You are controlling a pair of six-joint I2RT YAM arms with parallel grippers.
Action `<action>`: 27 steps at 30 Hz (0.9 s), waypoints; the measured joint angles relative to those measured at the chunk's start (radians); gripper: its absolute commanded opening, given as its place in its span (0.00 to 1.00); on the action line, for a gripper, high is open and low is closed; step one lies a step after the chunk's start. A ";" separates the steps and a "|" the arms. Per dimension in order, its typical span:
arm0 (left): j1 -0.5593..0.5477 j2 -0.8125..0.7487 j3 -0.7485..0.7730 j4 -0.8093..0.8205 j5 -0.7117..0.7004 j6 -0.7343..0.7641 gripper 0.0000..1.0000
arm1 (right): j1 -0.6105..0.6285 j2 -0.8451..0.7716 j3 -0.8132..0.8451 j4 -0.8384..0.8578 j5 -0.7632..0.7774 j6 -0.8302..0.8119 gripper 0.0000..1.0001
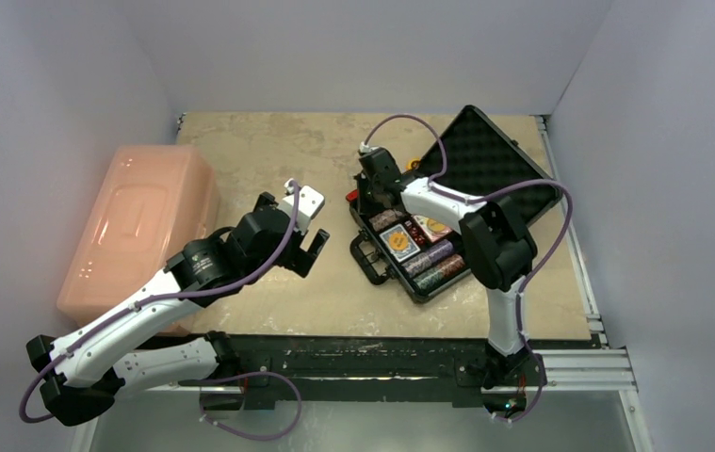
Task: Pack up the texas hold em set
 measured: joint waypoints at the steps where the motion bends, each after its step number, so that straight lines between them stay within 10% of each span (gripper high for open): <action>1: 0.002 0.000 0.000 0.000 0.000 0.000 0.91 | 0.011 0.008 0.009 0.005 -0.009 0.001 0.00; 20: 0.014 -0.001 0.000 0.000 -0.016 0.000 0.89 | 0.094 0.043 0.116 -0.012 -0.060 -0.009 0.06; 25: 0.015 -0.011 0.000 0.002 -0.019 0.000 0.89 | 0.107 -0.059 0.175 -0.073 -0.034 -0.021 0.96; 27: 0.015 -0.013 0.000 0.002 -0.019 0.000 0.89 | 0.109 -0.102 0.202 -0.087 -0.015 -0.028 0.99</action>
